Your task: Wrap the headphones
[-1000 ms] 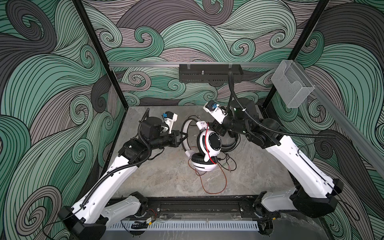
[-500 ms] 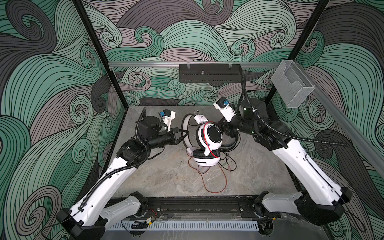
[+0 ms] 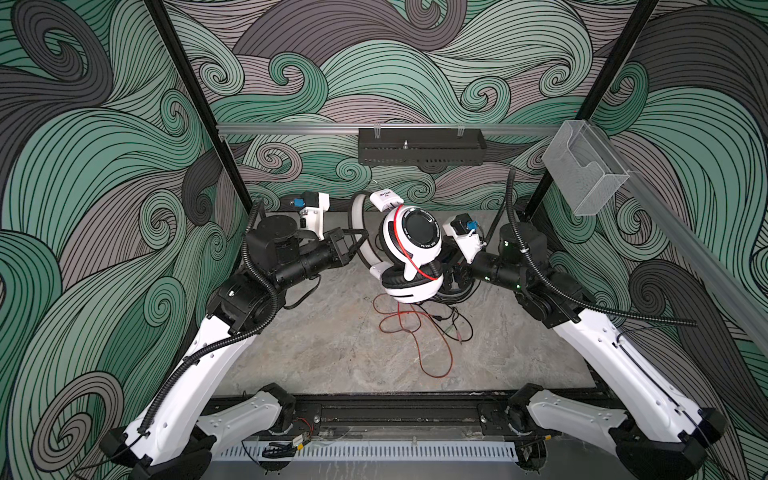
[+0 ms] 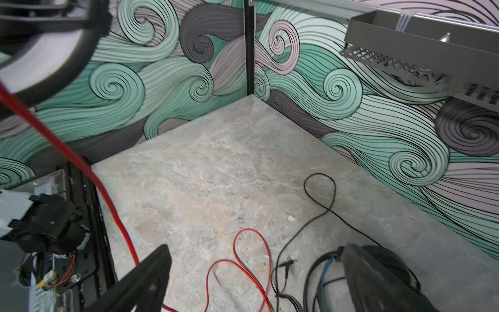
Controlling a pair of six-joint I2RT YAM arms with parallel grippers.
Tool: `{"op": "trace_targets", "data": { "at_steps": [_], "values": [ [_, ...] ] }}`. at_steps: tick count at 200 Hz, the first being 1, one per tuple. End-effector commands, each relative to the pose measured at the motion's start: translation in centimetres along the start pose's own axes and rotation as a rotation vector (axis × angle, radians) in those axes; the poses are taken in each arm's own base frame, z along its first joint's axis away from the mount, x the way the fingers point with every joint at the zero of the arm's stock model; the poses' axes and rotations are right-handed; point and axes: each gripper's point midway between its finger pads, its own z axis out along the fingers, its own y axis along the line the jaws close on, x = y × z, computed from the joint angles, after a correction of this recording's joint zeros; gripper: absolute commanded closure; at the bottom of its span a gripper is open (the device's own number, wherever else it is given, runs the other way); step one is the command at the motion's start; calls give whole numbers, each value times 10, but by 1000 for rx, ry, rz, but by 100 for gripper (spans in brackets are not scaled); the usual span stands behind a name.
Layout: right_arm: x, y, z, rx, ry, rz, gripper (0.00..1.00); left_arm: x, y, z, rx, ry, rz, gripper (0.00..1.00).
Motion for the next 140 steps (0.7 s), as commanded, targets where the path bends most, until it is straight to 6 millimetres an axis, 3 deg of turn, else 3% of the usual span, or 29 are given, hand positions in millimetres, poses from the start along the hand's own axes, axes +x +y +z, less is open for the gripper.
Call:
{"op": "trace_targets", "data": {
  "at_steps": [1,65,140],
  "values": [
    [-29,19,-8,-109,-144,28,1,-29,-24,-4,61,-93,-60,100],
    [-31,31,9,-244,-215,165,1,-51,-37,5,94,-142,-109,100],
    [-11,18,59,-287,-206,286,1,-59,-37,16,107,-173,-148,100]
  ]
}}
